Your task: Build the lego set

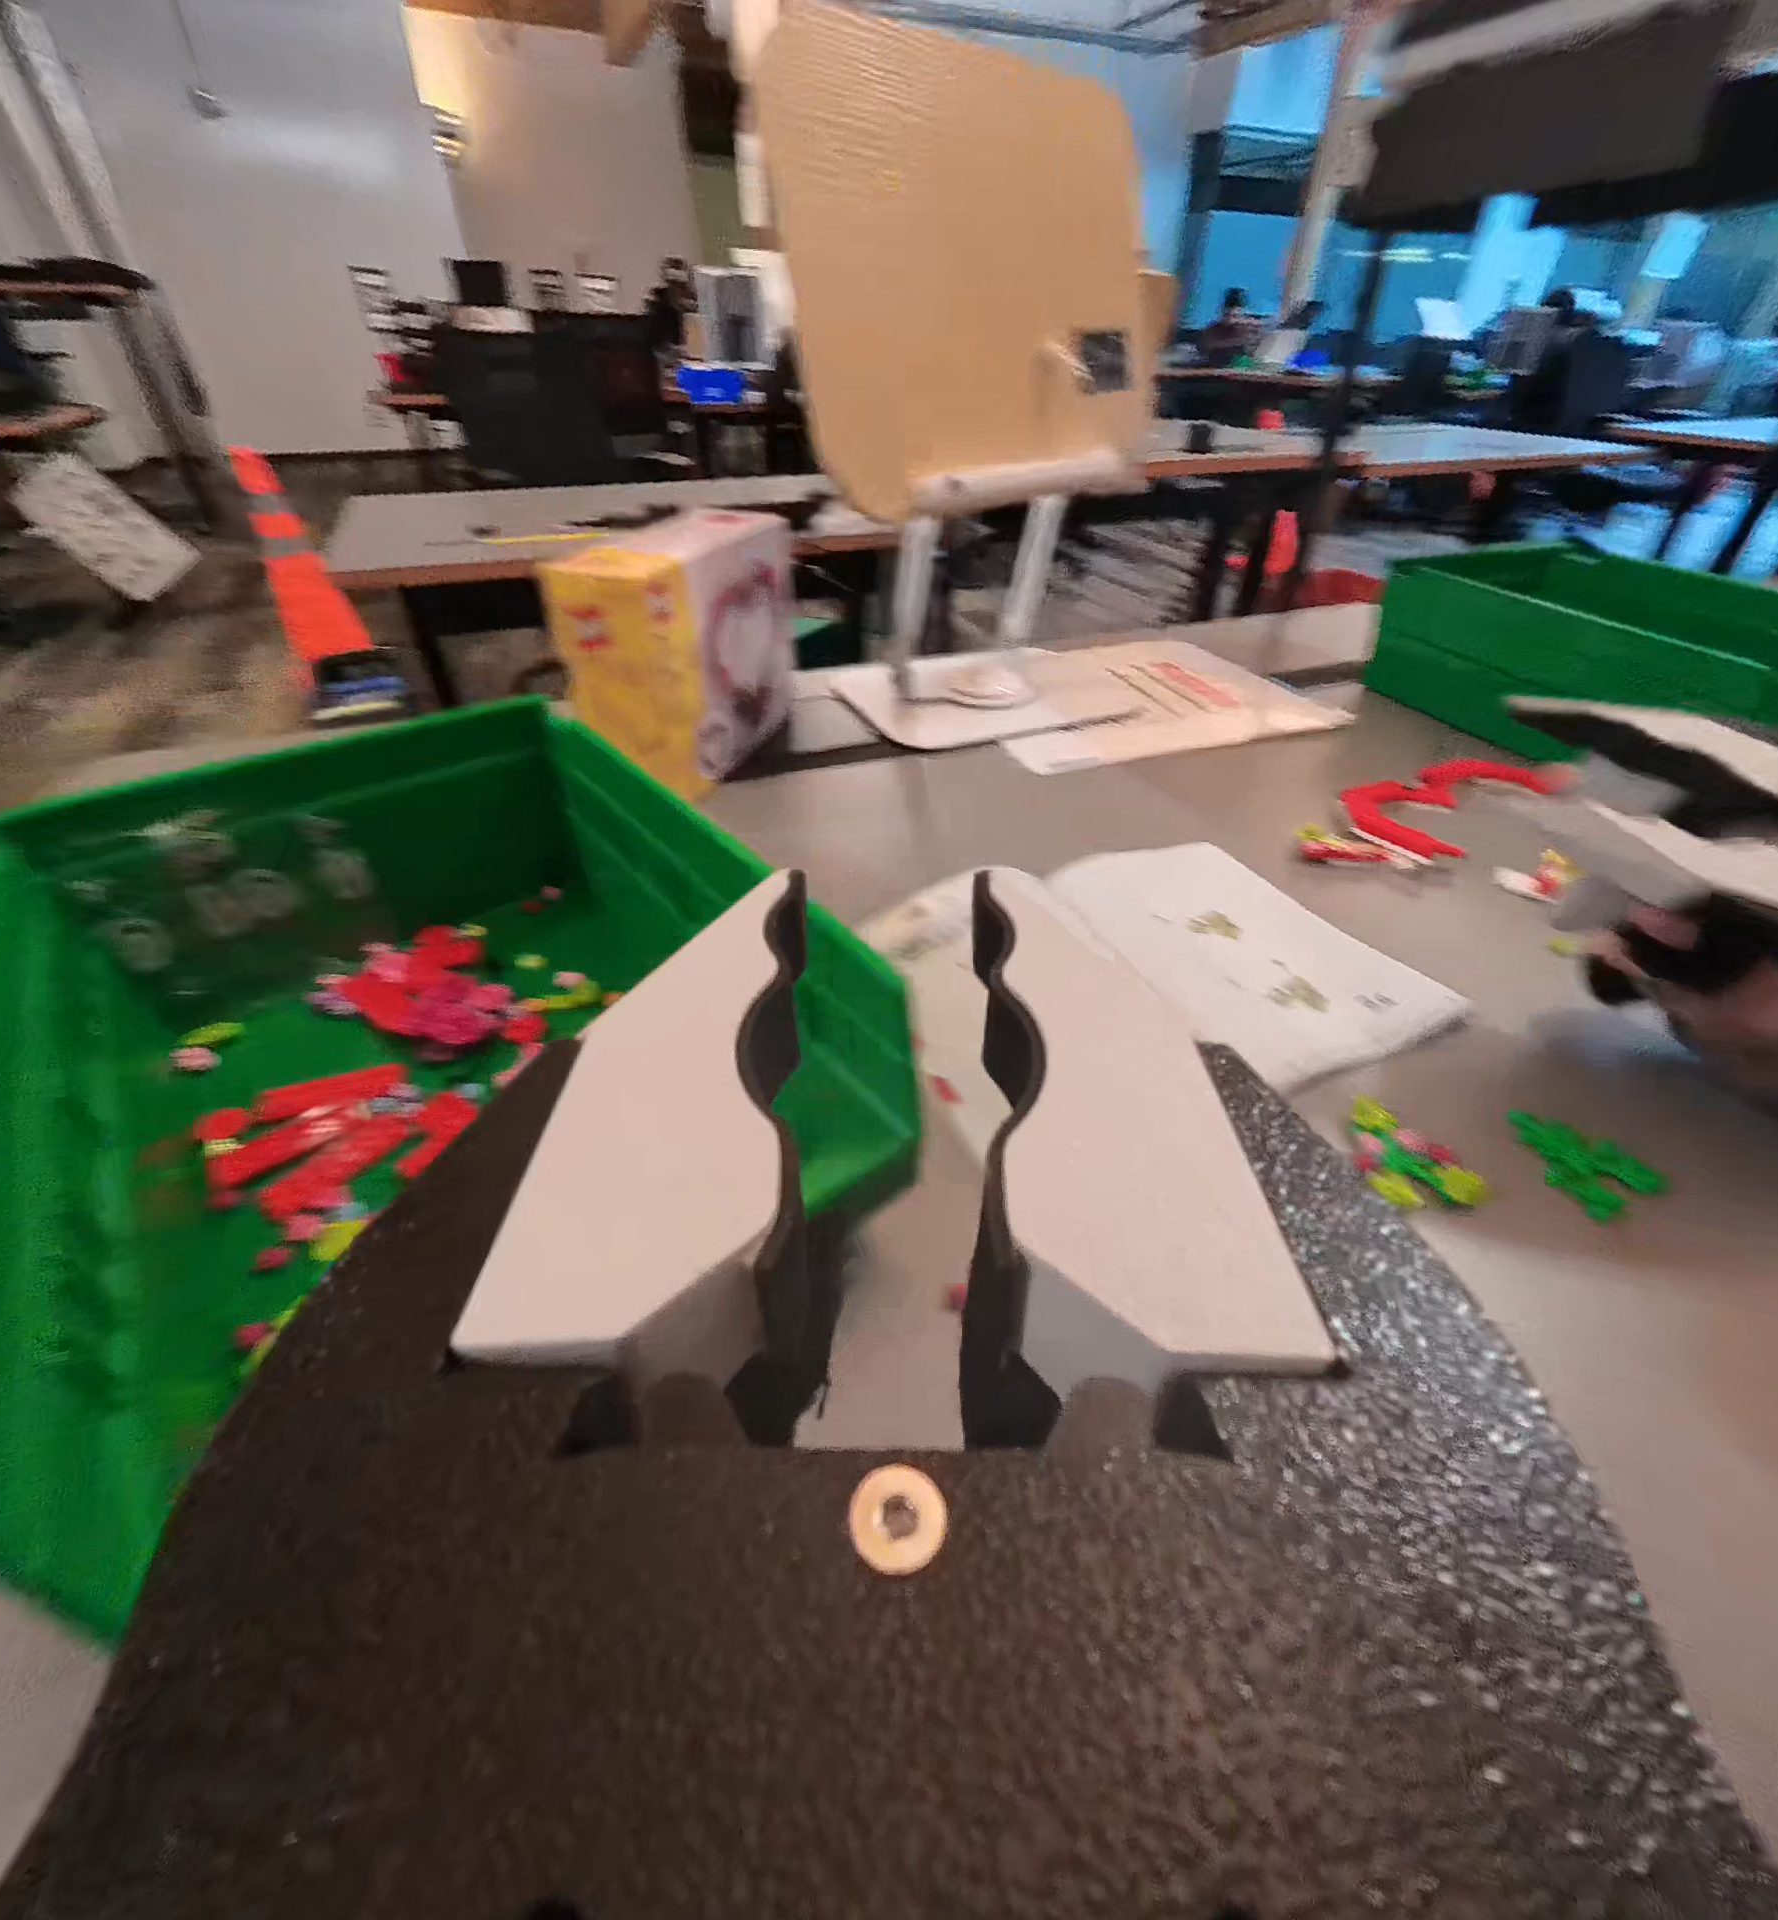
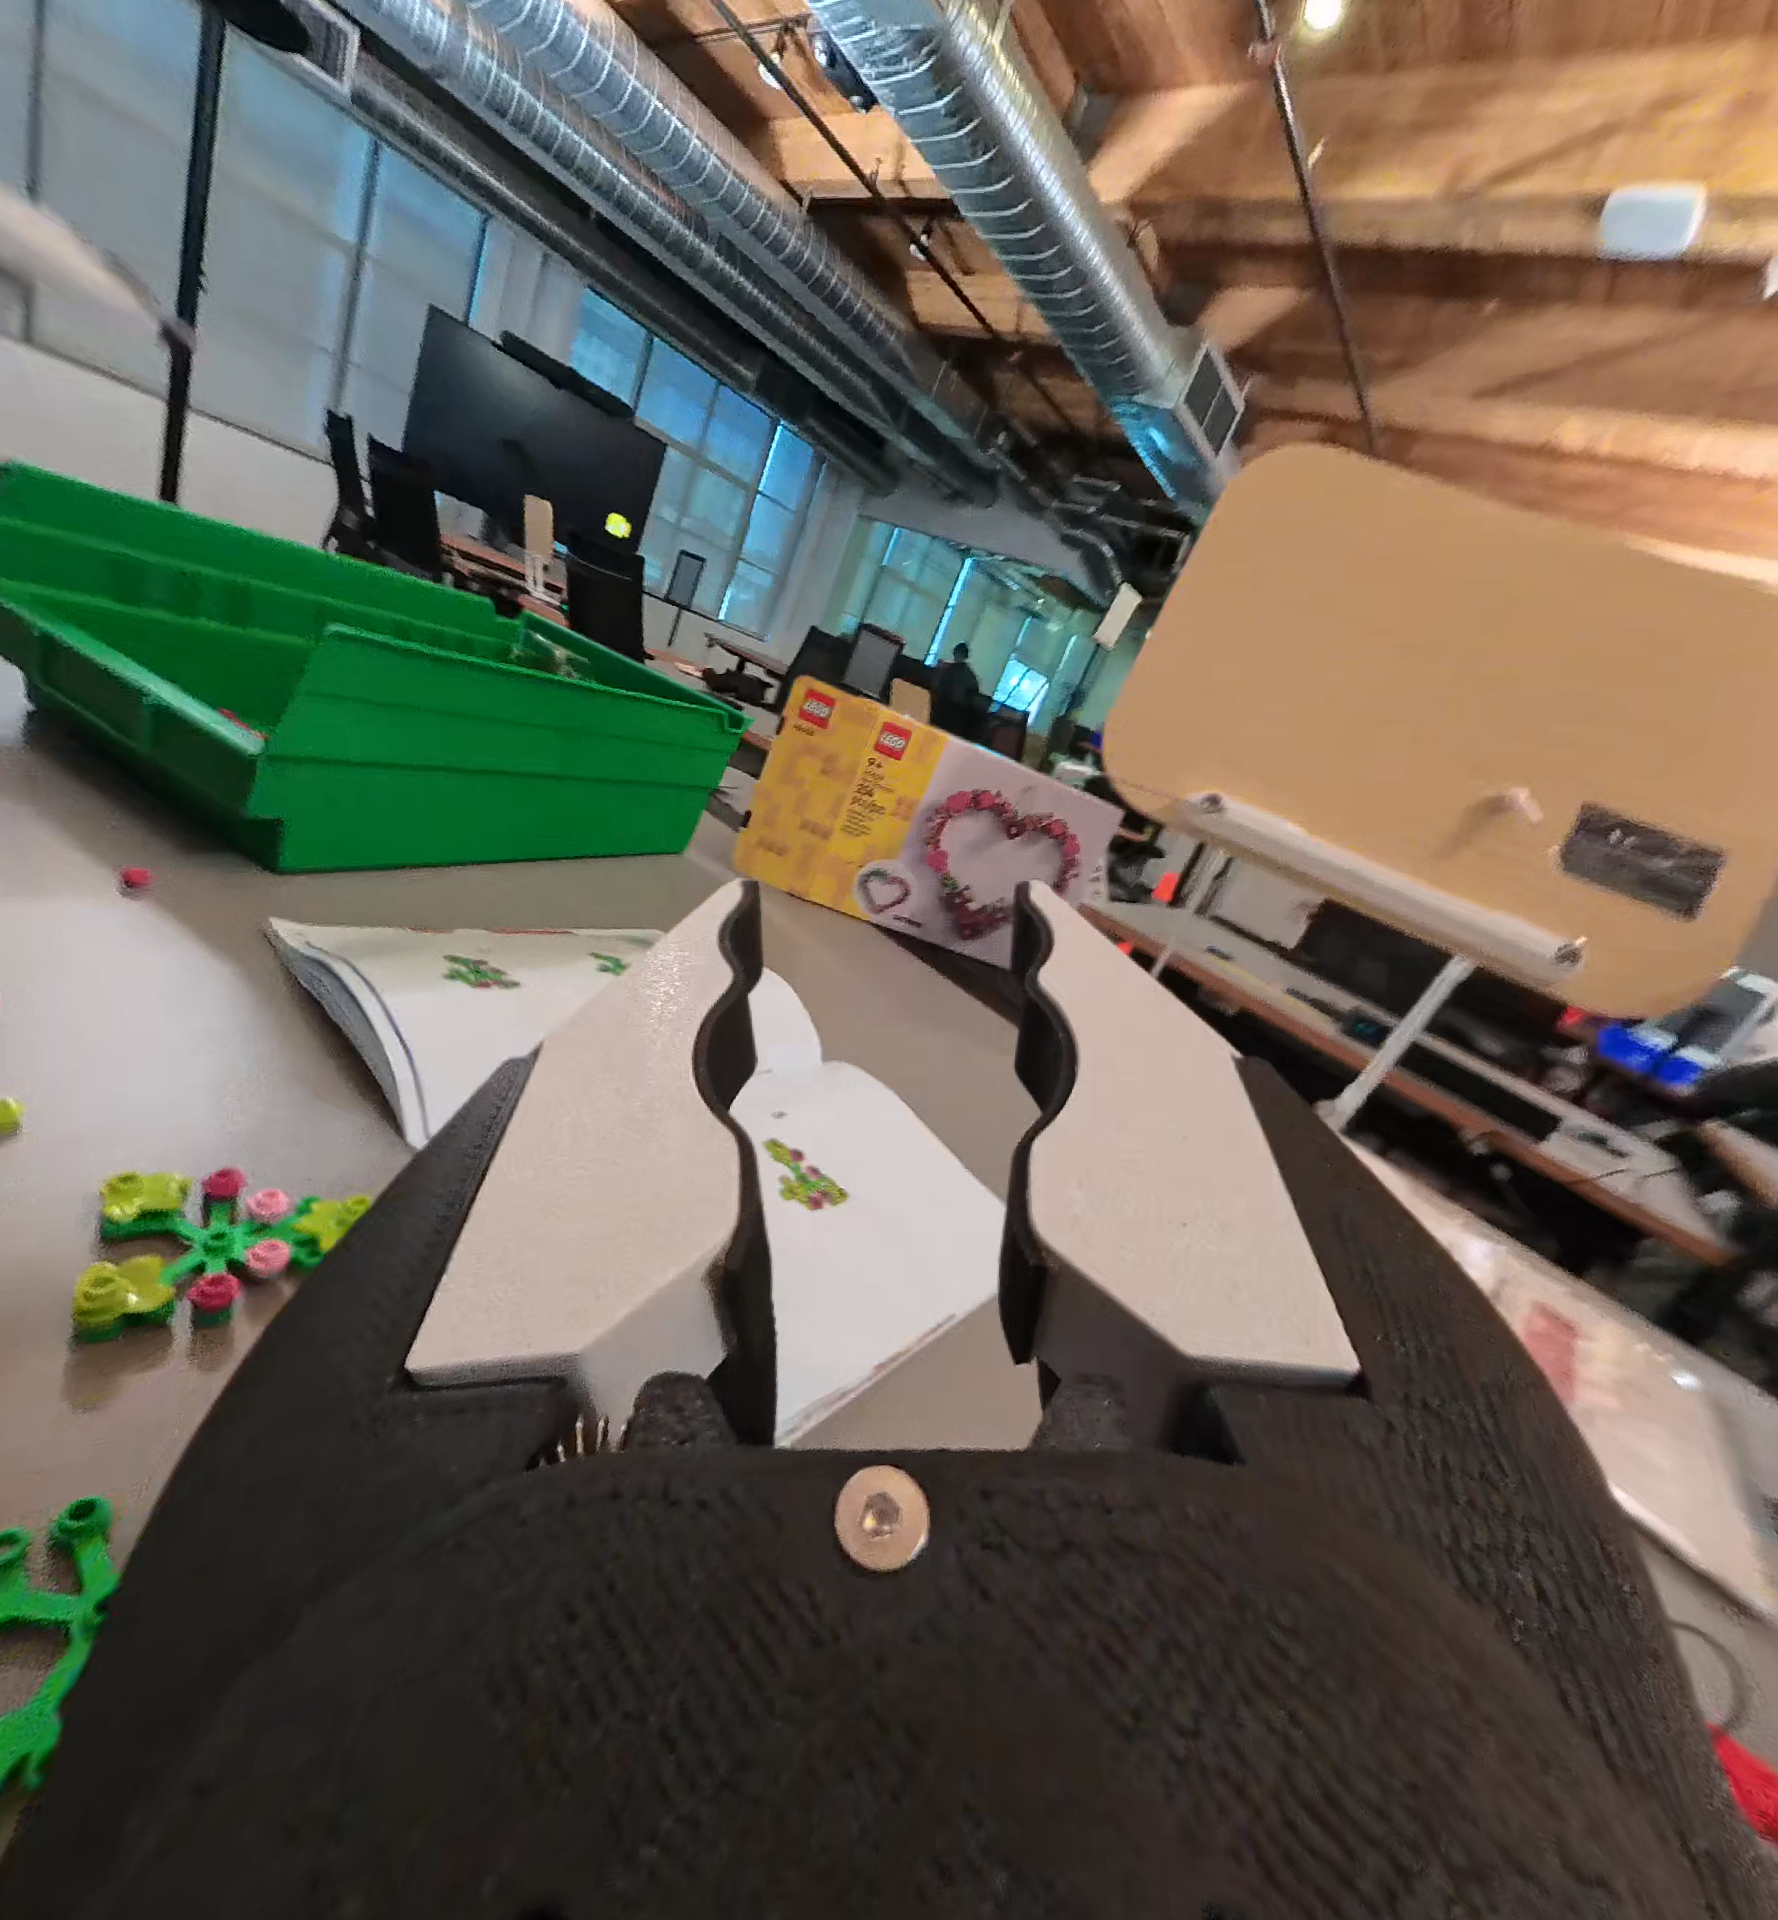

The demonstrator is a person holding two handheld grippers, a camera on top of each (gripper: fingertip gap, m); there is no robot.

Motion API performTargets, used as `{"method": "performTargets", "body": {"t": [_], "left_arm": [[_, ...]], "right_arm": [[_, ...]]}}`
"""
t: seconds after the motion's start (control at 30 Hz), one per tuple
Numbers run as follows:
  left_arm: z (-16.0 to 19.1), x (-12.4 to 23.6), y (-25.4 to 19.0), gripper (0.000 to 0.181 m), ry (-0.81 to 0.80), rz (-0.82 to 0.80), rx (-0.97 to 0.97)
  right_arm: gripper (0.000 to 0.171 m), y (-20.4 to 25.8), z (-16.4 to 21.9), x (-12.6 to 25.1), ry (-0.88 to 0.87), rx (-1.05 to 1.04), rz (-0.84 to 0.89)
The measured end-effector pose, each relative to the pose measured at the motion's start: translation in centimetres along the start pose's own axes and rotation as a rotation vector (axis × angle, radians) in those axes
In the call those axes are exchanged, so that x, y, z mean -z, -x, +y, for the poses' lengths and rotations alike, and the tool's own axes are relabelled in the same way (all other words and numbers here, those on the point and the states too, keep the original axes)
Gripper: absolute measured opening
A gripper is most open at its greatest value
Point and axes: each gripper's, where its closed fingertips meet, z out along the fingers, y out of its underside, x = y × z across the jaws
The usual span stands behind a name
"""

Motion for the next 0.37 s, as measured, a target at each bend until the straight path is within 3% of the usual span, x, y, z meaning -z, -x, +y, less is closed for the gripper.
{"method": "performTargets", "body": {"t": [0.13,0.37], "left_arm": [[-2.9,-0.6,5.5,0.041,0.004,-0.129,0.064],[-2.0,-5.4,12.7,0.035,0.325,-0.129,-0.002]], "right_arm": [[0.04,0.7,0.0,0.4,-0.005,0.121,0.01],[0.039,1.1,0.7,0.0,0.026,0.177,0.0]]}}
